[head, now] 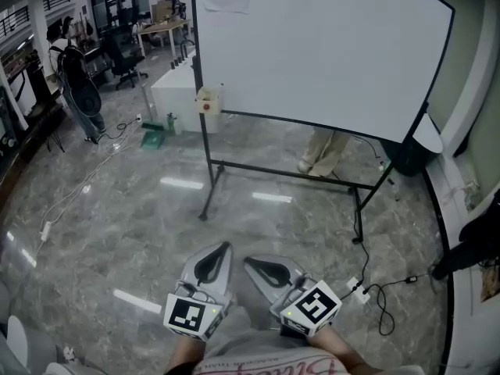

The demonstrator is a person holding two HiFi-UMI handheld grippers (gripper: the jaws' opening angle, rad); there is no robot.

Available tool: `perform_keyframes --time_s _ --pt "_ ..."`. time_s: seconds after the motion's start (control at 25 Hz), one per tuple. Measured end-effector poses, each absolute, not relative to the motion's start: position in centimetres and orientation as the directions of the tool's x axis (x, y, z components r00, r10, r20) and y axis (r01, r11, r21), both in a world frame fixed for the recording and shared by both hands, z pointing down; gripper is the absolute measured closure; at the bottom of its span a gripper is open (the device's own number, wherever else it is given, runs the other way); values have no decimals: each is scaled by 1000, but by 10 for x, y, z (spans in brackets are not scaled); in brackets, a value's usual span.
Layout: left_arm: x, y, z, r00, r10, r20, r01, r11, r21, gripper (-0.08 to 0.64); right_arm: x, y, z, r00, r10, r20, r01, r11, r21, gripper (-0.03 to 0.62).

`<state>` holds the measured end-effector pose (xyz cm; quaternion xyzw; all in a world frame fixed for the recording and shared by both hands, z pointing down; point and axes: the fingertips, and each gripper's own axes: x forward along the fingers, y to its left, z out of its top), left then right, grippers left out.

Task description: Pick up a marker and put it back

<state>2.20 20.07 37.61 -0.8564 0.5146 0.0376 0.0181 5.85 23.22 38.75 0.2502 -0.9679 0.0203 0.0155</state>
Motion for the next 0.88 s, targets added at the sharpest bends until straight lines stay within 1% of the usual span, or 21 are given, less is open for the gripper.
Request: perform_keyframes --time_s 0.44,0.6,0.88 --pt "-25 78 363 519 -849 -95 -852 -523 16 560 7 109 374 -847 -530 35 -531 847 -23 591" --pt "-36 46 364 545 -833 -93 -837 -548 6 560 -7 75 376 -835 -549 37 -550 835 -23 591" --pt "-54 4 375 545 -835 -70 -836 -548 33 560 -23 32 384 -832 -551 65 -554 832 -40 591"
